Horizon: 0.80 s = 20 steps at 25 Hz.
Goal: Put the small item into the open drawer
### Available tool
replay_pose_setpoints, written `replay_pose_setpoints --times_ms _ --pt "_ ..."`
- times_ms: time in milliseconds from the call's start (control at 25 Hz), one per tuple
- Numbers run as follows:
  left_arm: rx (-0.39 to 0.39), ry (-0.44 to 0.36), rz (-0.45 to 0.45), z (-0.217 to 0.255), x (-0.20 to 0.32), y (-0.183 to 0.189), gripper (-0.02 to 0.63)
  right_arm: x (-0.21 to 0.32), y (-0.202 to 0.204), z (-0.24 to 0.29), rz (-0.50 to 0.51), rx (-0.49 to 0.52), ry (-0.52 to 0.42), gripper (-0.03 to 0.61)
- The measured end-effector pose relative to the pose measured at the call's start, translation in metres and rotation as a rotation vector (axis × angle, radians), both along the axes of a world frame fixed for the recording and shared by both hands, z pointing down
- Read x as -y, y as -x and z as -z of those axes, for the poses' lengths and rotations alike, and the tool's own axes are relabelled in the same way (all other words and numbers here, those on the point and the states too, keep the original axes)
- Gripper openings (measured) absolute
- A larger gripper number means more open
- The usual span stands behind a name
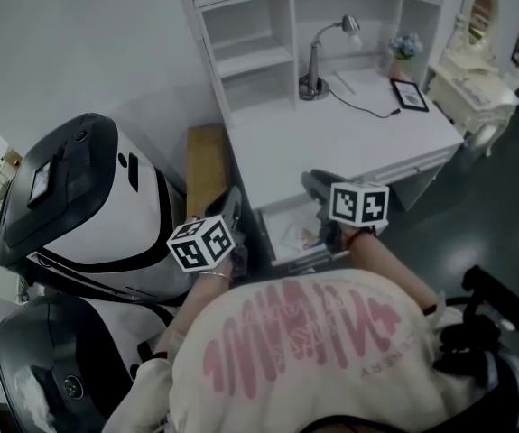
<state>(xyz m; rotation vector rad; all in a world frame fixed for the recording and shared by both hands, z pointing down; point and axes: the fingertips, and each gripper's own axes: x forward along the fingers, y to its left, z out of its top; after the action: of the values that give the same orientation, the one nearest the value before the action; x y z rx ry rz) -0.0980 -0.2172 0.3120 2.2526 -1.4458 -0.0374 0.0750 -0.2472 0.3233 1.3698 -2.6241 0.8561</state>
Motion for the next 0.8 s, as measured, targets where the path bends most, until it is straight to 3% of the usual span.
replay_pose_setpoints --times_ms 360,800 --pt "-0.007 -0.015 -0.004 0.005 0.0 -0.004 0.031 0.004 0.0 0.023 -0.025 0.04 -0.079 0.04" --pt "-0.002 -0.006 0.003 -0.004 0.008 -0.007 0.031 0.012 -0.01 0.026 -0.051 -0.003 -0.097 0.031"
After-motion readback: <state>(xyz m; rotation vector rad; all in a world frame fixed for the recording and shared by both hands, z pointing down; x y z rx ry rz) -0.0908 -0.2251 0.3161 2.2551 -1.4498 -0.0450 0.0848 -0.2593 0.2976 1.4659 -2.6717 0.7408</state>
